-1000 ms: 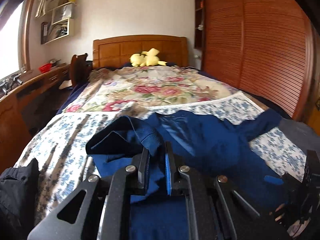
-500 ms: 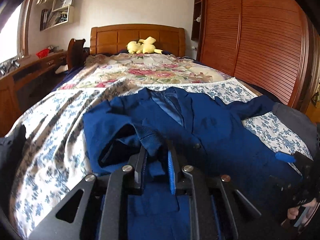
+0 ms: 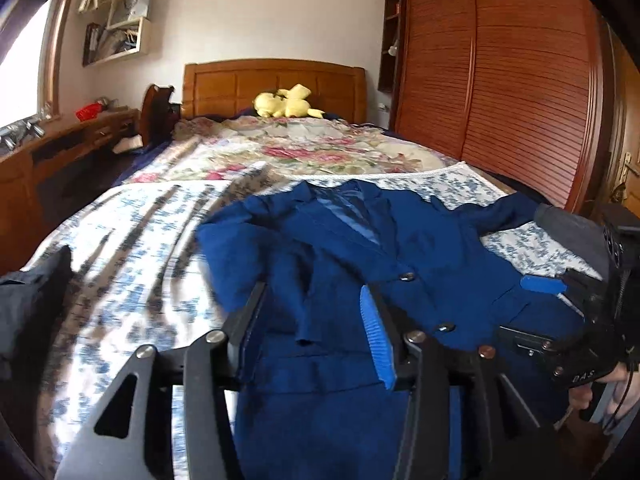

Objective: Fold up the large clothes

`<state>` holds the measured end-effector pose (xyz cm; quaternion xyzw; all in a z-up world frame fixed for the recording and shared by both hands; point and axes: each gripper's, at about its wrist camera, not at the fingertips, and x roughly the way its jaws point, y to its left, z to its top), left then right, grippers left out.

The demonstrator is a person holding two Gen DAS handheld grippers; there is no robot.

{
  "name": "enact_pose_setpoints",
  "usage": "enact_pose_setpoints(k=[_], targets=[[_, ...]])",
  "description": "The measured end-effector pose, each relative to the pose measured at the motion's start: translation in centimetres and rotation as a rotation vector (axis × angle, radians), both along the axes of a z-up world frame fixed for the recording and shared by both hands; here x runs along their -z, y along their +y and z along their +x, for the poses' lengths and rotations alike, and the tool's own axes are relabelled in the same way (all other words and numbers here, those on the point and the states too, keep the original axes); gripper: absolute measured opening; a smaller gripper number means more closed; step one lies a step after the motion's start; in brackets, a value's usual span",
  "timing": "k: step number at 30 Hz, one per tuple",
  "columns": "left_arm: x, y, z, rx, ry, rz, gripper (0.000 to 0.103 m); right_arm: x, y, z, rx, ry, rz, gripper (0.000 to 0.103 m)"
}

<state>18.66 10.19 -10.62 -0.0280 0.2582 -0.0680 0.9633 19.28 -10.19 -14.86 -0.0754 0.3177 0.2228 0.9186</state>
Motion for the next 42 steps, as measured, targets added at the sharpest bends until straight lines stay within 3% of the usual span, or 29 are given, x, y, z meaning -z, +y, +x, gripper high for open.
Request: enact_pose_setpoints(k=[3,13,26,28,30,31,33,36,42], targets=[[-0.2,2.1,-1.3,-0.028,-0.011,0.000,0.051,-0.1,2.8,0.0,-0.045,-0.008,-0.031,0.103],[0.2,6.9,-3.1,-0.091,-0.013,-0.008,0.052,1.9,11.0,2.6,-0.167,0.031,-0.132,0.100],[1.6,7.9,-2.6,-0.107,0.018,-0.029,0.053,7.5,16.0,7.9,-0.255,0.211,-0.263,0.078],[1.9,7.6,-2.4,-0.102,0.023,-0.022,0.053,7.4,15.9,8.1,-0.256,0.218,-0.248,0.069],[2.1,7.3,-2.3,-0.094,0.027,-0.026,0.053,7.3,15.7,8.1,-0.264,0.216,-0.242,0.045],[2.2,7.1,-2.2,-0.090,0.030,-0.027,0.053,7.3,15.6,8.1,-0.276,0.216,-0.241,0.039],[2.3,6.8,-2.1,-0.081,0.033,-0.025,0.053,7.1,15.6,7.6,-0.297,0.201,-0.244,0.017],[2.6,6.1,-1.9,-0.069,0.035,-0.010,0.053,6.4,15.1,7.2,-0.296,0.173,-0.233,0.008],[2.8,5.0,-1.6,-0.045,0.034,-0.019,0.053,1.9,11.0,6.6,-0.238,0.091,-0.084,0.007]])
